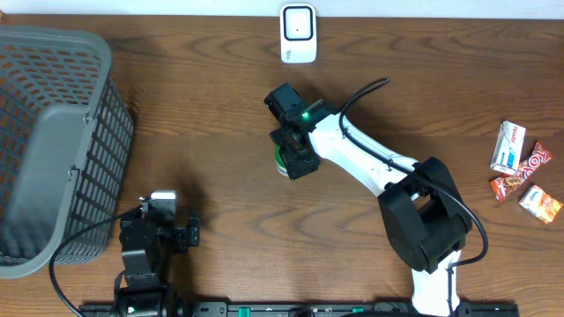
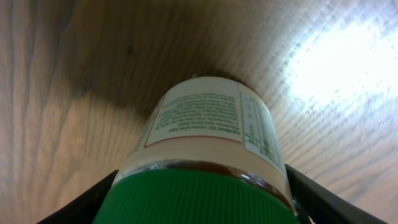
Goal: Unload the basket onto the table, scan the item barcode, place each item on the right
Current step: 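Lower the right gripper around the bottle and close on it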
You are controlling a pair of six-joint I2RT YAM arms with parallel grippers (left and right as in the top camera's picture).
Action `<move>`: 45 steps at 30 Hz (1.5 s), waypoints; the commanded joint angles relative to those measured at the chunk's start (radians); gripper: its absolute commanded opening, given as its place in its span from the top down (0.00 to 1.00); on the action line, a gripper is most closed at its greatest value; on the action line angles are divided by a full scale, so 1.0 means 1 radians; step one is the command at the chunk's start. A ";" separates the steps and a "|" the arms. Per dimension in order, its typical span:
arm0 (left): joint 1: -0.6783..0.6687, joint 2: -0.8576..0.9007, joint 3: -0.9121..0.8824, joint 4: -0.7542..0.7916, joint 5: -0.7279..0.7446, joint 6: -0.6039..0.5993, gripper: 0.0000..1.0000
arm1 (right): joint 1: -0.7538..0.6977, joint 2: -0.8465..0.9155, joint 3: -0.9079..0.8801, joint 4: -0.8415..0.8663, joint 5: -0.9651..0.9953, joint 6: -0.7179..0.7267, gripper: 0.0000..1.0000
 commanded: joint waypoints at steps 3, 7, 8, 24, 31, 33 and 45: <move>-0.002 -0.002 -0.013 -0.024 -0.013 0.002 0.00 | -0.011 0.010 -0.007 0.023 0.006 -0.521 0.32; -0.002 -0.002 -0.013 -0.024 -0.013 0.002 0.00 | -0.028 0.010 -0.007 0.024 0.006 -0.983 0.27; -0.002 -0.002 -0.013 -0.024 -0.013 0.002 0.00 | -0.031 0.010 -0.007 0.021 0.006 -1.124 0.23; -0.002 -0.002 -0.013 -0.024 -0.013 0.002 0.00 | -0.034 0.006 0.040 -0.212 0.053 -1.901 0.01; -0.002 -0.002 -0.013 -0.024 -0.013 0.002 0.00 | -0.025 -0.021 0.195 -0.375 0.067 -1.733 0.01; -0.002 -0.002 -0.013 -0.024 -0.013 0.002 0.00 | -0.022 -0.030 0.252 -0.424 0.059 -1.601 0.01; -0.002 -0.002 -0.013 -0.024 -0.013 0.002 0.00 | -0.029 -0.035 0.266 -0.456 -0.103 -0.438 0.01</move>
